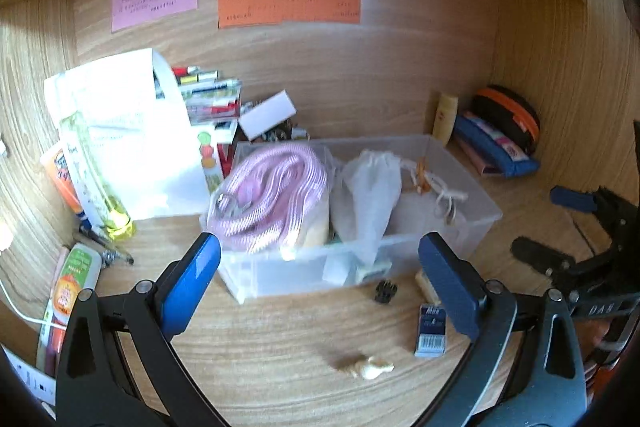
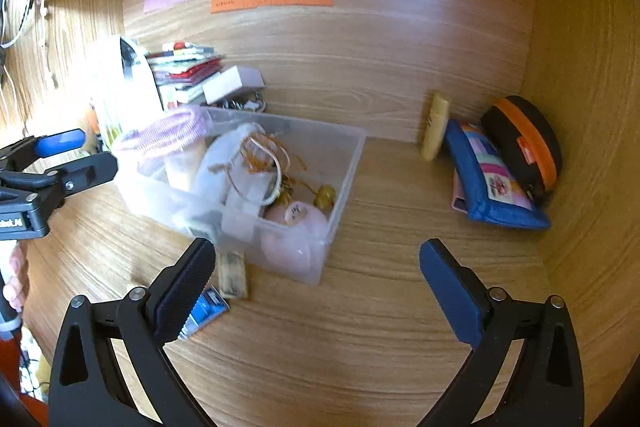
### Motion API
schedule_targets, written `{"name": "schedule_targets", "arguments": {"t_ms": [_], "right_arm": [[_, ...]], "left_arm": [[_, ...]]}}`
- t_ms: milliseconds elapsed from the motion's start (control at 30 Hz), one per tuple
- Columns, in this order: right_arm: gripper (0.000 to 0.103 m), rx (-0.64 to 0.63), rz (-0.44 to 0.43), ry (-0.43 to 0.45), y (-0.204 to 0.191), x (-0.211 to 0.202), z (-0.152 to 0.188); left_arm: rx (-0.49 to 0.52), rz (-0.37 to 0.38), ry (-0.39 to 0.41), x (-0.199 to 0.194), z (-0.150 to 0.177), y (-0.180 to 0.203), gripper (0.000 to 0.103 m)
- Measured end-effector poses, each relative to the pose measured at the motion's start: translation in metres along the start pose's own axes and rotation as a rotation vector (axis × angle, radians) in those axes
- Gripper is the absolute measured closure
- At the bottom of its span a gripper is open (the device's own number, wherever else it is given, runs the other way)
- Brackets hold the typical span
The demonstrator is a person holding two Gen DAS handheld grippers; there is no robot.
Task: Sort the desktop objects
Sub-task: 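Withdraw both grippers toward the small seashell and brass tag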
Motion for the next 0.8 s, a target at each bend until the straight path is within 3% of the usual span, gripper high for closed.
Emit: {"name": "schedule_targets", "arguments": {"t_ms": [267, 400, 567, 667, 800], "right_arm": [[0.001, -0.066, 0.004, -0.046, -0.003, 0.000, 0.021], [0.001, -0.092, -0.021, -0.105, -0.014, 0.015, 0.036], [0.003, -0.119, -0.066, -0.097, -0.032, 0.026, 0.041], [0.005, -0.111, -0.113, -0.102, -0.043, 0.030, 0.039], [0.017, -0.113, -0.148, -0.134, -0.053, 0.040, 0.039]], "left_arm": [[0.029, 0.026, -0.057, -0.005, 0.037, -0.007, 0.003], [0.022, 0.069, -0.125, -0.001, 0.055, -0.005, 0.023], [0.024, 0.108, -0.159, 0.000, 0.069, 0.001, 0.029], [0.042, 0.149, -0.176, -0.001, 0.076, 0.009, 0.043], [0.046, 0.209, -0.224, 0.003, 0.087, 0.018, 0.050]]}}
Point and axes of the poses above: each gripper's, at about its wrist camera, not at the fingertips, and x roughly the way its jaws point, y to its right, z to its underside, the point moved 7 cm from there along x, roughly the way its jaws point, and after that the axes turned 9 degrees about y, right-handed, at the moved point
